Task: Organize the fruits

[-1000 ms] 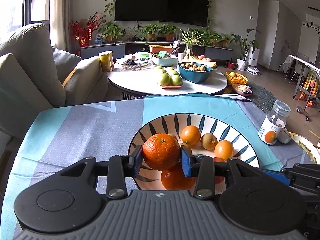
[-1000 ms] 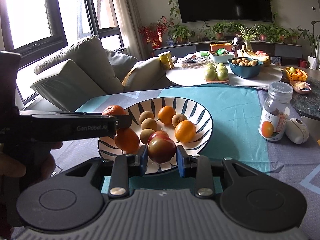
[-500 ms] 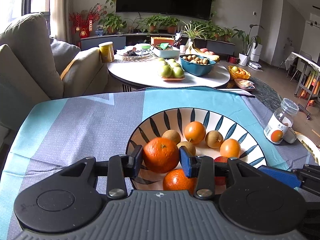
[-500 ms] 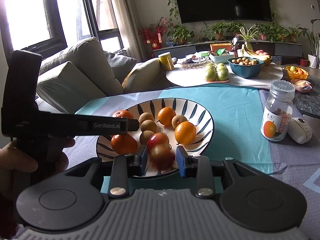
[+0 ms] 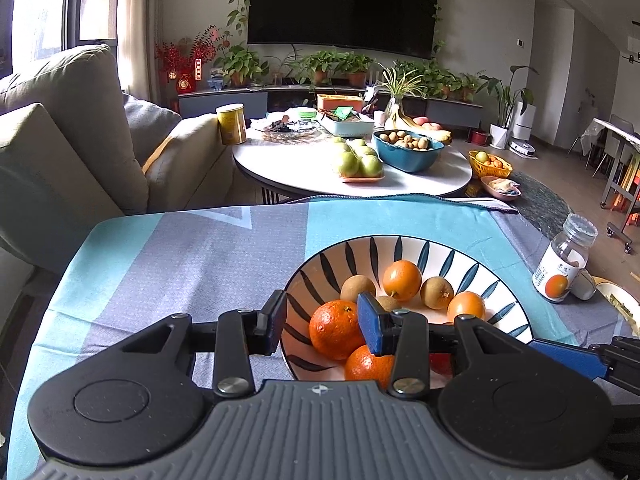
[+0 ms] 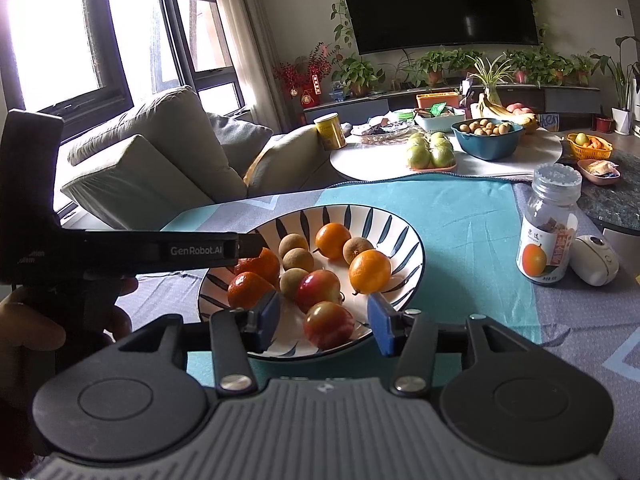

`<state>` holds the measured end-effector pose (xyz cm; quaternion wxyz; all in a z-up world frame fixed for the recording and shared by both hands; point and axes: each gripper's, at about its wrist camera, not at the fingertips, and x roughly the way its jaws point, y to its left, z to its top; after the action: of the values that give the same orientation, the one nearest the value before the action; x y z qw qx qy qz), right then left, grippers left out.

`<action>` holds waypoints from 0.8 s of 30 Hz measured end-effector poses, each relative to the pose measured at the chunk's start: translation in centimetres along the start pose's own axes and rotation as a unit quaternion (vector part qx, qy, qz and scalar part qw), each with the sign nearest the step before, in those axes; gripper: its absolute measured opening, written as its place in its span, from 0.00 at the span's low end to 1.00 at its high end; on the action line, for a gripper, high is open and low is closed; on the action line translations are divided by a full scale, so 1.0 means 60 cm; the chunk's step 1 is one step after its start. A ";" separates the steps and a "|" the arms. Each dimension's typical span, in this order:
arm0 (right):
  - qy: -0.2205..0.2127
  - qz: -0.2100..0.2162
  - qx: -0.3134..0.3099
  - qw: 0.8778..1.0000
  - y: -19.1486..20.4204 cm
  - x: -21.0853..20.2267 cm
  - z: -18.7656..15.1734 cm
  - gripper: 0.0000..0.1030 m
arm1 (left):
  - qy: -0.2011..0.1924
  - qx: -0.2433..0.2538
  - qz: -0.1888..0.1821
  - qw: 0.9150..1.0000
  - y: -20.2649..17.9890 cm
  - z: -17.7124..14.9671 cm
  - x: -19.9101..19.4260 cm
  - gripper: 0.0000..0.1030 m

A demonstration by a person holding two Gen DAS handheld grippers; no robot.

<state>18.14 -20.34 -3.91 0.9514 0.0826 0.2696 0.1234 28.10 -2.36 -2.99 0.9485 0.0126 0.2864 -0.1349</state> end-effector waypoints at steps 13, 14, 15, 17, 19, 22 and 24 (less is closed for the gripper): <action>-0.016 -0.003 0.004 1.000 0.021 -0.033 -0.005 0.77 | -0.029 -0.018 0.009 0.999 0.020 -0.023 -0.088 0.36; -0.017 -0.004 0.004 1.000 0.021 -0.038 -0.006 0.77 | -0.030 -0.017 0.011 0.999 0.020 -0.026 -0.095 0.36; -0.019 -0.006 0.004 1.000 0.021 -0.042 -0.008 0.77 | -0.031 -0.015 0.014 0.999 0.019 -0.029 -0.102 0.36; -0.019 -0.011 0.006 1.000 0.020 -0.050 -0.013 0.77 | -0.032 -0.011 0.019 0.999 0.015 -0.036 -0.115 0.36; -0.016 -0.012 0.010 1.000 0.019 -0.056 -0.019 0.77 | -0.033 -0.004 0.022 0.999 0.009 -0.044 -0.124 0.36; -0.013 -0.018 0.007 1.000 0.023 -0.063 -0.025 0.77 | -0.032 0.009 0.027 0.999 -0.003 -0.056 -0.137 0.36; -0.013 -0.019 0.007 1.000 0.026 -0.067 -0.027 0.77 | -0.030 0.013 0.028 0.999 -0.008 -0.063 -0.145 0.36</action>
<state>13.68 -19.81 -2.92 0.9564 0.0856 0.2597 0.1022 19.00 -0.28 -1.38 0.9597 0.0288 0.2558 -0.1128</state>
